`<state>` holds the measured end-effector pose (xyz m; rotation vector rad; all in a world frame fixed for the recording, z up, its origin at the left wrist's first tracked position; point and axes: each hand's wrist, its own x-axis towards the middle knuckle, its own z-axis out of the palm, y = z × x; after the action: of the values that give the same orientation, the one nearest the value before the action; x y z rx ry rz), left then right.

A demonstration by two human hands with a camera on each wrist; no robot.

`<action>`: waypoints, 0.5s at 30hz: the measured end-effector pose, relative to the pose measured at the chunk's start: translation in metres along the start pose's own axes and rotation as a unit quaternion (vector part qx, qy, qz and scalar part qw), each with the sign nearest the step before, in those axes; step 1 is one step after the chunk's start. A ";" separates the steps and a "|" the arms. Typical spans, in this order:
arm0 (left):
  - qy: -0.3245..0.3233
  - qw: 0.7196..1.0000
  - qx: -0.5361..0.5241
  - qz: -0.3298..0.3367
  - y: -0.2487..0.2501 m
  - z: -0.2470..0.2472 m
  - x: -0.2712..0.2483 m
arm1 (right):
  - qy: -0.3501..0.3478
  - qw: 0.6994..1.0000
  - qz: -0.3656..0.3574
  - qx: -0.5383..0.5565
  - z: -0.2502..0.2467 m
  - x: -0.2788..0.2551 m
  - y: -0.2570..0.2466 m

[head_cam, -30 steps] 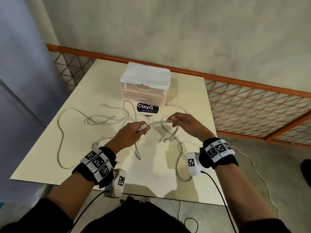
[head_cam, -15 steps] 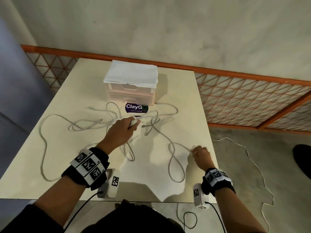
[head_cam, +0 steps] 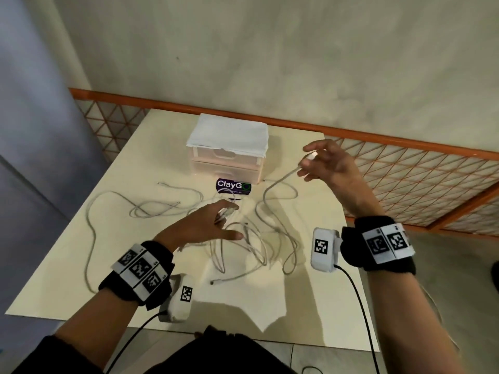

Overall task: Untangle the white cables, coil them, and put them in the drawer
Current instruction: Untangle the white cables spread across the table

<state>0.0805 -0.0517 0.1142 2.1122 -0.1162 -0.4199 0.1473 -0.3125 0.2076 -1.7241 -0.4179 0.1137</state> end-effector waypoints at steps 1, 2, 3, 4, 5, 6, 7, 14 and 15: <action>0.020 0.999 -0.048 0.006 0.002 -0.001 -0.001 | -0.039 0.999 0.008 0.000 0.013 0.003 -0.002; 0.036 0.995 -0.092 0.023 0.007 -0.002 -0.003 | -0.080 0.997 0.016 -0.008 0.027 0.005 -0.003; 0.044 0.990 -0.132 0.037 0.010 -0.004 -0.004 | -0.118 0.992 0.025 -0.022 0.042 0.007 -0.003; 0.050 0.984 -0.162 0.049 0.013 -0.004 -0.005 | -0.145 0.988 0.031 -0.035 0.055 0.007 -0.001; 0.053 0.981 -0.177 0.058 0.015 -0.005 -0.006 | -0.159 0.986 0.035 -0.043 0.067 0.008 0.001; 0.058 0.979 -0.183 0.064 0.018 -0.004 -0.007 | -0.160 0.986 0.036 -0.041 0.077 0.008 0.003; 0.060 0.979 -0.183 0.070 0.020 -0.003 -0.008 | -0.155 0.987 0.030 -0.038 0.085 0.008 0.005; 0.093 0.943 -0.310 0.073 0.028 -0.003 -0.017 | -0.119 0.992 0.037 0.014 0.106 0.006 0.021; 0.103 0.934 -0.332 0.079 0.030 -0.007 -0.017 | -0.159 0.985 0.061 0.040 0.111 0.003 0.026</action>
<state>0.0689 -0.0584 0.1470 1.4502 -0.0160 -0.1089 0.1221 -0.2119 0.1604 -1.6551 -0.5337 0.4924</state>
